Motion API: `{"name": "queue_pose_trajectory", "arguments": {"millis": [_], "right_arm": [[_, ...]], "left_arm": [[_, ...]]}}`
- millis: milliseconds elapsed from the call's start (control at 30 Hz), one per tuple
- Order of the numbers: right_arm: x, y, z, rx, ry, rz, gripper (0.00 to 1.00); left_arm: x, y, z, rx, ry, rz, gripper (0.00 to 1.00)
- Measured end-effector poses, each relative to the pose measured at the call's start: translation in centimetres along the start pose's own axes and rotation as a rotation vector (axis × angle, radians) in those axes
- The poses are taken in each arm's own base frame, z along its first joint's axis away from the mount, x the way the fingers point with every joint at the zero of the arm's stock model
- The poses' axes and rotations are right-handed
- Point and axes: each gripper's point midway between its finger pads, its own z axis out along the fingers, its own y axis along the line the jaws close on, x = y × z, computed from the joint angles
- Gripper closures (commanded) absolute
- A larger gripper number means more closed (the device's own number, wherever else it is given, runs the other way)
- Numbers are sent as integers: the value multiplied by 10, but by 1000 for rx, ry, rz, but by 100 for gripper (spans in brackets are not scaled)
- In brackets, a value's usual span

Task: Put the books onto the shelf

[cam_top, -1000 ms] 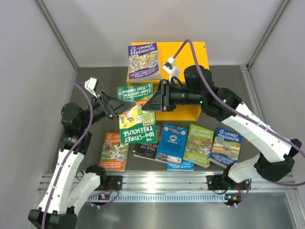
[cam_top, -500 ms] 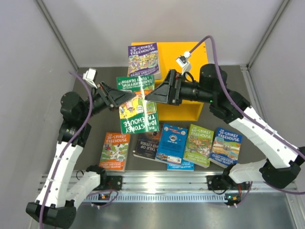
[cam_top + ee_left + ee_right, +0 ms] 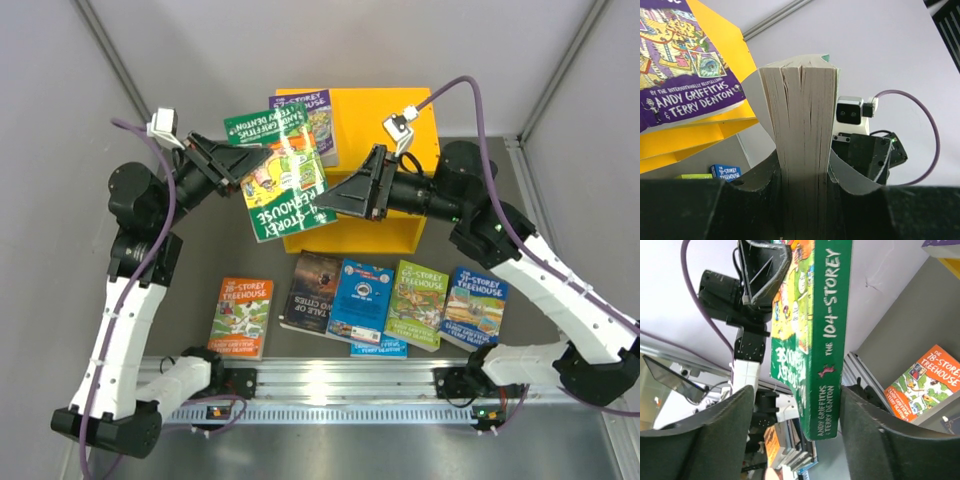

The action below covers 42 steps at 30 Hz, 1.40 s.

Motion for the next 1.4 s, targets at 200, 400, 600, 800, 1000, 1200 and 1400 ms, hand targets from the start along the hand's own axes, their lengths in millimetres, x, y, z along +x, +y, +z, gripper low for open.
{"name": "queue_pose_trajectory", "arguments": {"millis": [200,400,600,800,1000,1200,1400], "right_arm": [[0,-14,12,30,12,45,55],[0,-14,15,25,13,58,85],[-9,-11,6,45,-17,36,100],[-38,-15,-22,126,-75,-18,100],[-122,-79,-108,402,-371,15,100],[-160,-102,-134,477,-402,60,100],[-172,-109,-117,425,-302,92,100]], "left_arm": [[-1,4,4,-15,-11,-17,100],[7,1,13,-13,-7,-19,100],[8,-10,23,-18,-30,16,100],[5,-24,35,-52,7,117,27],[-12,-19,27,-167,-26,257,1],[-16,-16,6,-232,-55,327,1],[-12,-10,-8,-262,-60,342,1]]}}
